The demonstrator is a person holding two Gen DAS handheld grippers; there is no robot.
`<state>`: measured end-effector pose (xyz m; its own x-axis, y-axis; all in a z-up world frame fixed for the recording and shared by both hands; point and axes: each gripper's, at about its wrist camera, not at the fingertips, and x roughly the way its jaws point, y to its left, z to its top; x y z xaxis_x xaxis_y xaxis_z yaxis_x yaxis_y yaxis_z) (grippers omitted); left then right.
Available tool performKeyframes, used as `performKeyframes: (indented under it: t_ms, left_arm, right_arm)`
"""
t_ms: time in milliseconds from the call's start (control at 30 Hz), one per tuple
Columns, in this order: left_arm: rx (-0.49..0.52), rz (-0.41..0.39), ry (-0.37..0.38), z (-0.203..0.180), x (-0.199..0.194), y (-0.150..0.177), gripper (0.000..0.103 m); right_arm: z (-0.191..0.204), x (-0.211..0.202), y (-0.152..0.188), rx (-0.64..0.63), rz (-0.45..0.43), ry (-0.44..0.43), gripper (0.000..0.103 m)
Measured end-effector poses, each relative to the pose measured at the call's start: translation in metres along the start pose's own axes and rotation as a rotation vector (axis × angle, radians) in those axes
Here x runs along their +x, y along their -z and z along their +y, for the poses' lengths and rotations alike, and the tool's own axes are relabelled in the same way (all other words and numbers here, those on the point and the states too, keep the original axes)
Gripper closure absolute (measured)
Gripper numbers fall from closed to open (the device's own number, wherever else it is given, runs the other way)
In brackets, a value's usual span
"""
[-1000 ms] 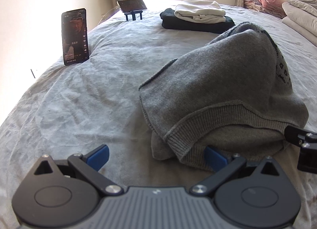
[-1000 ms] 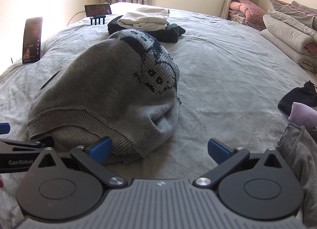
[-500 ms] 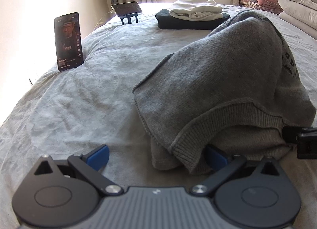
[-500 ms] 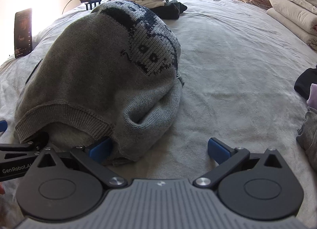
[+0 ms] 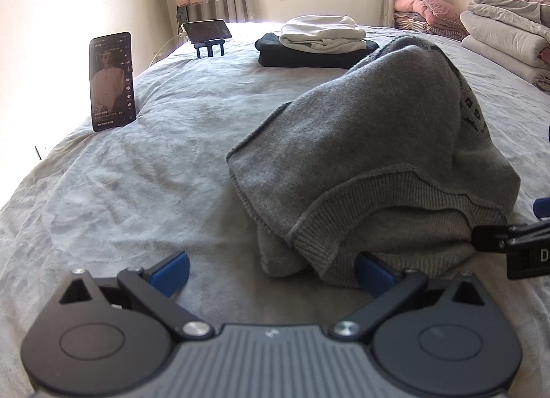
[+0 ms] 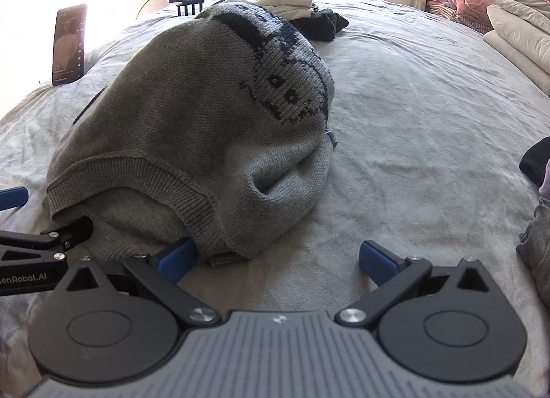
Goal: Fold clothes
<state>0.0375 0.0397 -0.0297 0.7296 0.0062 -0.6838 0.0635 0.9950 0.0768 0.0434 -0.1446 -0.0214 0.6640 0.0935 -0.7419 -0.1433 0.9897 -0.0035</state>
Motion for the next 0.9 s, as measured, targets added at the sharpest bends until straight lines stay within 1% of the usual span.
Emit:
performKeyframes:
  t_ms: [33, 67, 133, 167, 200, 233, 267, 333, 433, 500, 533, 600, 667, 700, 767, 800, 833, 867, 900]
  left_arm:
    - [0.005, 0.008, 0.018, 0.002, -0.002, 0.000, 0.000]
    - [0.005, 0.014, 0.034, 0.004, -0.003, 0.000, 0.000]
    - [-0.004, 0.018, 0.059, 0.010, -0.006, 0.000, 0.000]
    - [-0.014, 0.017, 0.067, 0.014, -0.007, 0.001, 0.000]
    - [-0.022, 0.017, 0.074, 0.016, -0.008, 0.001, 0.000]
    - [-0.029, 0.017, 0.081, 0.019, -0.009, 0.002, 0.000]
    - [-0.035, 0.017, 0.089, 0.022, -0.010, 0.002, 0.000]
    - [-0.047, 0.017, 0.108, 0.026, -0.012, 0.003, 0.000]
    - [-0.065, 0.020, 0.143, 0.031, -0.015, 0.002, 0.000]
    - [-0.090, 0.019, 0.174, 0.034, -0.017, 0.002, 0.000]
    - [-0.104, 0.018, 0.188, 0.036, -0.018, 0.002, 0.000]
    - [-0.137, 0.014, 0.213, 0.039, -0.019, 0.002, 0.000]
    - [-0.163, 0.010, 0.224, 0.040, -0.018, 0.002, 0.001]
    - [-0.174, 0.006, 0.226, 0.041, -0.017, 0.002, 0.001]
    - [-0.200, -0.004, 0.232, 0.040, -0.015, 0.000, 0.005]
    - [-0.209, -0.006, 0.234, 0.038, -0.013, 0.000, 0.007]
    - [-0.216, -0.007, 0.235, 0.036, -0.011, -0.001, 0.010]
    - [-0.222, -0.008, 0.237, 0.034, -0.009, -0.001, 0.013]
    - [-0.225, -0.010, 0.237, 0.031, -0.008, -0.002, 0.013]
  right_arm:
    - [0.003, -0.005, 0.003, -0.013, -0.010, -0.005, 0.014]
    - [0.005, -0.009, 0.005, -0.022, -0.021, -0.008, 0.017]
    - [0.008, -0.017, 0.009, -0.031, -0.036, -0.014, 0.033]
    - [0.005, -0.013, 0.005, -0.026, -0.039, -0.020, 0.037]
    - [0.003, -0.009, 0.001, -0.021, -0.041, -0.028, 0.045]
    - [0.003, -0.010, 0.001, -0.015, -0.040, -0.046, 0.057]
    - [0.003, -0.011, 0.001, -0.010, -0.039, -0.064, 0.064]
    - [0.003, -0.012, -0.001, 0.000, -0.025, -0.101, 0.098]
    - [0.005, -0.010, -0.003, 0.002, -0.001, -0.152, 0.102]
    - [0.007, -0.010, -0.003, 0.022, 0.014, -0.209, 0.103]
    - [0.009, -0.011, -0.004, 0.023, 0.012, -0.222, 0.103]
    - [0.014, -0.017, -0.004, 0.006, -0.016, -0.210, 0.102]
    - [0.014, -0.021, -0.004, -0.010, -0.043, -0.176, 0.097]
    - [0.013, -0.021, -0.005, -0.014, -0.052, -0.157, 0.089]
    - [0.010, -0.023, -0.005, -0.010, -0.070, -0.133, 0.081]
    - [0.009, -0.023, -0.006, -0.005, -0.079, -0.127, 0.067]
    - [0.007, -0.024, -0.006, 0.001, -0.089, -0.120, 0.048]
    - [0.005, -0.024, -0.006, 0.006, -0.099, -0.114, 0.041]
    - [0.005, -0.025, -0.007, 0.012, -0.108, -0.111, 0.039]
